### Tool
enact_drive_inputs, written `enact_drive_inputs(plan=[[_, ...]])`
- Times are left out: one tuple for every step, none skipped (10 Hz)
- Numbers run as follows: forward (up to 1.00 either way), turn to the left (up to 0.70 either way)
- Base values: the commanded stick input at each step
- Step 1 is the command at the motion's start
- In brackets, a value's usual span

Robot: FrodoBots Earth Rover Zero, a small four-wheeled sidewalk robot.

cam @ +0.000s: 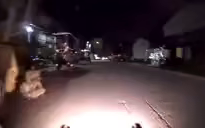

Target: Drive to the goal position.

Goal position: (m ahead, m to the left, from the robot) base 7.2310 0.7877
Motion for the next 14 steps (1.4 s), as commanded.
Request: enact_drive_inputs(plan=[[0.85,0.00],[0.85,0.00],[0.85,0.00],[0.85,0.00],[0.85,0.00],[0.85,0.00],[0.85,0.00],[0.85,0.00],[0.85,0.00],[0.85,0.00],[0.85,0.00],[0.85,0.00],[0.85,0.00],[0.85,0.00]])
